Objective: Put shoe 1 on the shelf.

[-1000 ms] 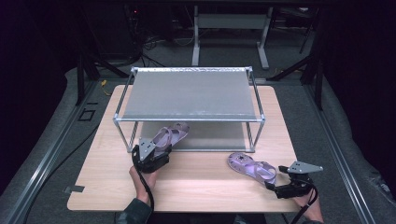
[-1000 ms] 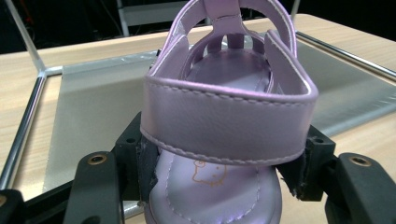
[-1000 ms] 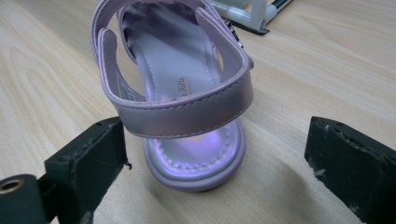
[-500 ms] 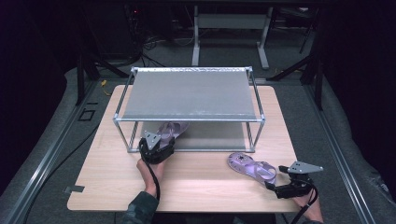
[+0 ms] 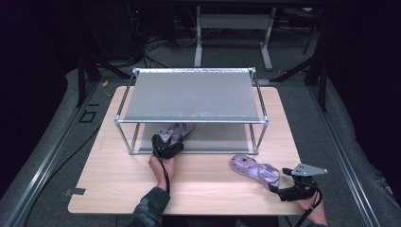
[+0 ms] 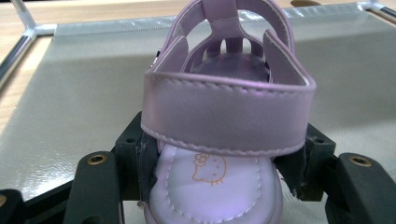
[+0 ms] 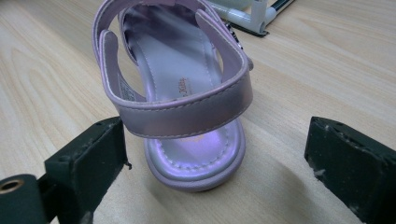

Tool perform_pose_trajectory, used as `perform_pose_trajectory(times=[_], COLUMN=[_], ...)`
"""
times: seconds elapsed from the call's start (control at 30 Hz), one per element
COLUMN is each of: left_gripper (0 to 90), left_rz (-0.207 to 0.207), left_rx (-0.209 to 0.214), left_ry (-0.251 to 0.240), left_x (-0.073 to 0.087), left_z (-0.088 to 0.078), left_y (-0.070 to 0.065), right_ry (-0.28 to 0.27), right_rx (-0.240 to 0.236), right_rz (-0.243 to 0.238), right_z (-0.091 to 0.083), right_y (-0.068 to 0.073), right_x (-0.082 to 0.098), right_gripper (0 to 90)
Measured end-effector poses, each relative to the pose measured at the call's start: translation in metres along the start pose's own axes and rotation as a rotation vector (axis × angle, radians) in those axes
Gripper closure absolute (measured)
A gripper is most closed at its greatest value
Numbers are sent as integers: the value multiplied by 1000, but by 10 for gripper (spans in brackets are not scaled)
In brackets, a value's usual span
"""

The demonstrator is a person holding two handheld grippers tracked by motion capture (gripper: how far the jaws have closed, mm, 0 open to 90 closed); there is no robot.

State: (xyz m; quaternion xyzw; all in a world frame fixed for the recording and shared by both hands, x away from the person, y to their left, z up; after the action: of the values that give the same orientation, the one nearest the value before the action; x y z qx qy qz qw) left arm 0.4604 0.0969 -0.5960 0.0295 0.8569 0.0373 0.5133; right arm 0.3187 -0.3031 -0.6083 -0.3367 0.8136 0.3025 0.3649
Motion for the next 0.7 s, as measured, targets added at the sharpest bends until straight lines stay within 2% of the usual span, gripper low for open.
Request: perform_pose_trajectory(times=[0.1,0.13,0.2,0.3,0.37,0.5,0.53,0.7], left_gripper=[366,366,365,352,326,227,221,228], left_rz=[-12,8,0,18,30,56,63,60], left_rx=[-11,-5,-8,15,43,69,84,101], left_ry=[29,47,61,112,111,85,78,61], left_x=[-1,1,2,10,9,5,5,3], left_z=[4,5,5,7,5,-6,-13,-24], left_y=[-4,-5,-6,-7,-8,-6,-4,5], right_ry=[5,8,7,6,7,6,9,8], right_rx=[1,3,6,10,6,15,8,8], right_rz=[-3,-8,-8,-5,-7,-10,-8,-8], right_z=[0,-1,-1,-1,-1,-1,-1,-1], right_y=[0,0,0,0,0,0,0,0], right_x=[0,0,0,0,0,0,0,0], right_gripper=[53,53,53,53,53,53,53,53])
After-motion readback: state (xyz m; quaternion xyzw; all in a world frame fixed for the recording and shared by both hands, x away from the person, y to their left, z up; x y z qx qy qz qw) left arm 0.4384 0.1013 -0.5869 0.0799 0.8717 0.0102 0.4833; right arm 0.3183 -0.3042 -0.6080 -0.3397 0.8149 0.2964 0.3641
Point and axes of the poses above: each handheld gripper's, and its own axes: z roughly forward along the jaws, x roughly out of its underside, y roughly to its left, the point moved 7 cm from there along z, roughly forward along the jaws, and after that the axes turned 14 degrees about -x, right-handed, at the moved point
